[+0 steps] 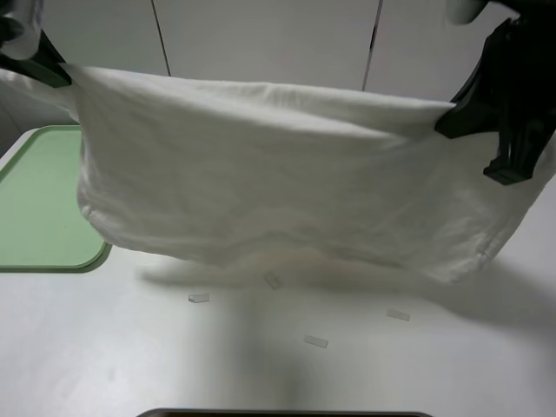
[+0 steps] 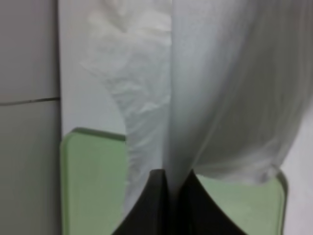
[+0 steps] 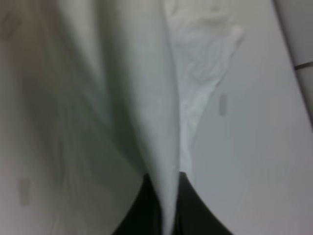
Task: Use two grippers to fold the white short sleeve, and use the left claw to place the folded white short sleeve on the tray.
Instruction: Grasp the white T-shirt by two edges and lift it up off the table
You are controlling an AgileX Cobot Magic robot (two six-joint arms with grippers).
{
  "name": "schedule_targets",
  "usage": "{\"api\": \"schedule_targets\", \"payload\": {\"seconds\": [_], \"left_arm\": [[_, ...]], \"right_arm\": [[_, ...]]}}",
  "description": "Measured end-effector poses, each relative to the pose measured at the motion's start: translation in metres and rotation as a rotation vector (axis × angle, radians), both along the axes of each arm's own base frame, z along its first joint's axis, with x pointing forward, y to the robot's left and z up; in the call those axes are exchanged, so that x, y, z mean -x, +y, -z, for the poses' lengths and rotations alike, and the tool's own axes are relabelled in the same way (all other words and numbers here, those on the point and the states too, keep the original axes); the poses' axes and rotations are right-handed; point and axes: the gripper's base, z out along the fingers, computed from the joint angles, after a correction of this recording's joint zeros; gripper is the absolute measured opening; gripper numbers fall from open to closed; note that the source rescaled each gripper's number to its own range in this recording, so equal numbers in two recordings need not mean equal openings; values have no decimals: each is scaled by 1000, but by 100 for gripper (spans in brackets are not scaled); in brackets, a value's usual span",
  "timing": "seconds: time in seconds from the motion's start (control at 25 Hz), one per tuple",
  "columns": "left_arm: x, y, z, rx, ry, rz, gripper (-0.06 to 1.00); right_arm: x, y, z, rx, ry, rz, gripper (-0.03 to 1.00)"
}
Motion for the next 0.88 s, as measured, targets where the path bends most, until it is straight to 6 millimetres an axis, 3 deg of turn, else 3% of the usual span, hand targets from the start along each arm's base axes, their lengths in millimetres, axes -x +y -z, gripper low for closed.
{"api": "schedule_targets", "payload": {"seconds": [0.24, 0.36, 0.88], "left_arm": [[15, 10, -22, 11, -118, -49, 0], [23, 14, -30, 32, -158, -69, 0], [33, 16, -76, 126, -282, -107, 0]], "right_arm": [[-3, 1, -47, -40, -60, 17, 0], [-2, 0, -60, -39, -75, 18, 0], [6, -10, -85, 21, -56, 49, 0]]}}
